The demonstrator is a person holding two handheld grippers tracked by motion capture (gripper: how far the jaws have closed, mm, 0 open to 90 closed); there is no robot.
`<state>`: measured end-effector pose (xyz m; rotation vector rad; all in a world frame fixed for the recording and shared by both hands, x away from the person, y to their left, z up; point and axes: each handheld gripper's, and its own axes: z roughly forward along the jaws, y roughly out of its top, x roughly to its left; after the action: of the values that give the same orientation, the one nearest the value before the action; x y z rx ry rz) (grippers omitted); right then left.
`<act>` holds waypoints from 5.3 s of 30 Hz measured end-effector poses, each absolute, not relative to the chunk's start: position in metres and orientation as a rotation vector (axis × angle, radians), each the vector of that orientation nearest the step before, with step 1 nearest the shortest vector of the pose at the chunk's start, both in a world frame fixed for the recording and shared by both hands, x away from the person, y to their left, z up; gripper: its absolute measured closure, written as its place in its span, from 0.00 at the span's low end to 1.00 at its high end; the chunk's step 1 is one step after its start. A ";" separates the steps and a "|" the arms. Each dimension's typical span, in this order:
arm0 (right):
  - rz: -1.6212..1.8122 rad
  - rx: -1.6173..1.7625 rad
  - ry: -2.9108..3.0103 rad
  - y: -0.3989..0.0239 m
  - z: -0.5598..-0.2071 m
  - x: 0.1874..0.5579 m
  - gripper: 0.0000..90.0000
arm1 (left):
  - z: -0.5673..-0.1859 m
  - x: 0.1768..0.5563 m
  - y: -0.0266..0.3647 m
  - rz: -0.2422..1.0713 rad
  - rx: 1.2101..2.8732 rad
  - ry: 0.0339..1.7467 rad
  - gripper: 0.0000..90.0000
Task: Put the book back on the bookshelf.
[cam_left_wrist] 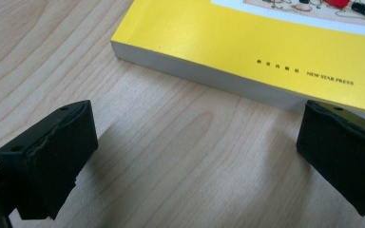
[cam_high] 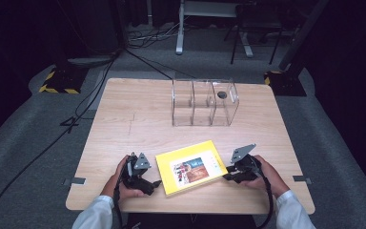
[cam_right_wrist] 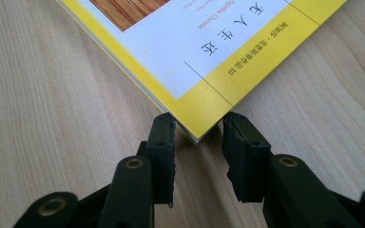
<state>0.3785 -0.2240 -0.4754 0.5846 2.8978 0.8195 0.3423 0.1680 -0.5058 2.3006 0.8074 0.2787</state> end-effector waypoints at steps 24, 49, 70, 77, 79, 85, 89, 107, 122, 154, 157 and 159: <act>1.077 0.817 2.572 -0.225 -0.475 0.378 0.41 | -0.506 0.335 0.151 0.269 2.310 0.763 0.01; 1.214 0.798 2.432 -0.217 -0.468 0.377 0.29 | -0.455 0.299 0.134 0.302 2.150 0.662 0.18; 1.279 0.827 2.364 -0.211 -0.457 0.380 0.30 | -0.468 0.304 0.080 0.443 2.250 0.706 0.37; 1.288 0.838 2.345 -0.207 -0.454 0.383 0.30 | -0.460 0.304 0.074 0.453 2.245 0.677 0.32; 1.289 0.841 2.340 -0.206 -0.454 0.383 0.30 | -0.458 0.306 0.070 0.479 2.258 0.693 0.34; 1.281 0.838 2.345 -0.207 -0.455 0.382 0.30 | -0.457 0.305 0.063 0.507 2.296 0.671 0.53; 1.274 0.826 2.358 -0.209 -0.457 0.381 0.30 | -0.459 0.306 0.061 0.479 2.329 0.672 0.58; 1.269 0.808 2.347 -0.207 -0.462 0.377 0.28 | -0.463 0.303 0.042 0.613 2.390 0.643 0.64; 1.291 0.773 2.424 -0.218 -0.470 0.394 0.22 | -0.453 0.314 0.063 0.482 2.366 0.561 0.87; 1.213 0.106 2.536 -0.169 -0.460 0.348 0.86 | -0.453 0.318 0.072 0.475 2.439 0.682 0.53; 1.225 0.119 2.535 -0.167 -0.460 0.347 0.86 | -0.455 0.319 0.066 0.500 2.424 0.699 0.49; 1.236 0.131 2.528 -0.166 -0.460 0.347 0.86 | -0.457 0.319 0.062 0.519 2.427 0.698 0.47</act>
<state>0.3466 -0.1659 -0.4600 0.1312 2.5283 1.2358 0.3186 0.0620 -0.4573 2.4268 0.6984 0.5187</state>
